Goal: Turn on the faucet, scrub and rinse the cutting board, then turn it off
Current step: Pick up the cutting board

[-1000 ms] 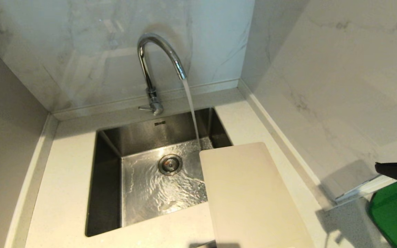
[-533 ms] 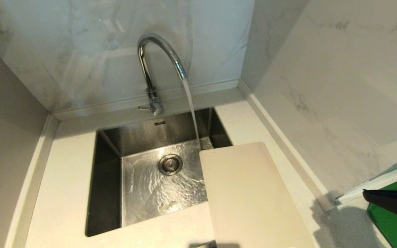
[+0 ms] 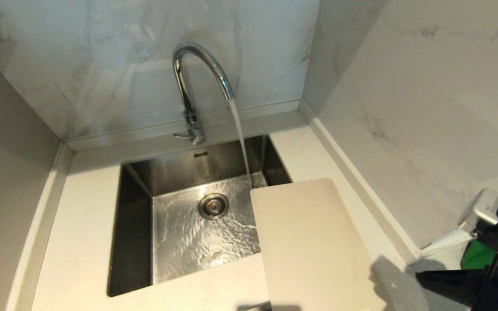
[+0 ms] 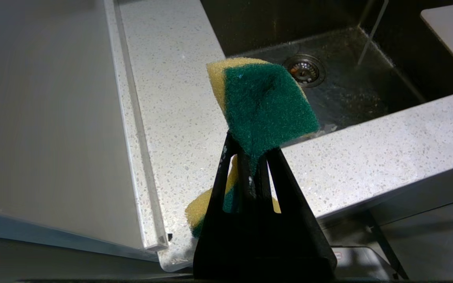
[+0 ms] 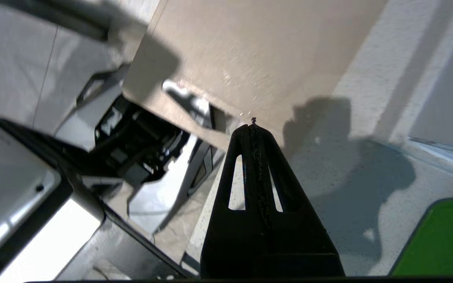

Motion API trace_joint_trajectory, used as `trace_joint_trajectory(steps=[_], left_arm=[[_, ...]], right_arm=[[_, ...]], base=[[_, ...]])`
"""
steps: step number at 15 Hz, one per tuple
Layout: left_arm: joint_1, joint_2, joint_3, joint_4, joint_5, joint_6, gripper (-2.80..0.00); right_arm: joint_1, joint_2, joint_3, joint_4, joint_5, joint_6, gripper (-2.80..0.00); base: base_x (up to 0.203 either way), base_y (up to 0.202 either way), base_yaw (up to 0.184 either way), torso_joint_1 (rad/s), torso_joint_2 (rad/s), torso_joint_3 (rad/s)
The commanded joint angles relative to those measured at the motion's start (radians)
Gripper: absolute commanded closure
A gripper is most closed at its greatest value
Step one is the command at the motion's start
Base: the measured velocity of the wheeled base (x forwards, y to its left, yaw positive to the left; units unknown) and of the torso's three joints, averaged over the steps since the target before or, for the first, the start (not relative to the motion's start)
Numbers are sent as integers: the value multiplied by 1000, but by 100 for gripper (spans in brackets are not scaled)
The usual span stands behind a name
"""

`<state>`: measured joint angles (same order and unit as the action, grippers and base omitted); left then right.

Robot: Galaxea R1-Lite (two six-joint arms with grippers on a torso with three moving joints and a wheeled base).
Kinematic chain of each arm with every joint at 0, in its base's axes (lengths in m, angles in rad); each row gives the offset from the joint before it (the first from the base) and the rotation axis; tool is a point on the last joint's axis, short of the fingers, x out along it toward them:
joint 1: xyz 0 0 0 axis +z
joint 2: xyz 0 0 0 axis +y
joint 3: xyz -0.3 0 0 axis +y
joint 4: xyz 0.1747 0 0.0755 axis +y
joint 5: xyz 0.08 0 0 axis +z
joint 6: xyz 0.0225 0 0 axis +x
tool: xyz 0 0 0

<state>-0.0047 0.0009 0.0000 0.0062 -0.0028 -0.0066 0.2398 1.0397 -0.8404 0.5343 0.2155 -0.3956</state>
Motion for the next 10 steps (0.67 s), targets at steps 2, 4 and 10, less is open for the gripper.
trace_joint_trajectory(steps=[2, 4, 10], left_arm=[[0, 1, 0, 0, 0, -1, 0], [-1, 1, 0, 0, 0, -1, 0], [0, 1, 0, 0, 0, -1, 0]], right_arm=[[73, 72, 69, -2, -5, -53, 0], [116, 129, 79, -2, -6, -56, 0], [194, 257, 149, -23, -85, -178, 0]], base=[[0, 0, 0, 0, 0, 0], [0, 0, 0, 0, 0, 0], [0, 0, 0, 0, 0, 0]])
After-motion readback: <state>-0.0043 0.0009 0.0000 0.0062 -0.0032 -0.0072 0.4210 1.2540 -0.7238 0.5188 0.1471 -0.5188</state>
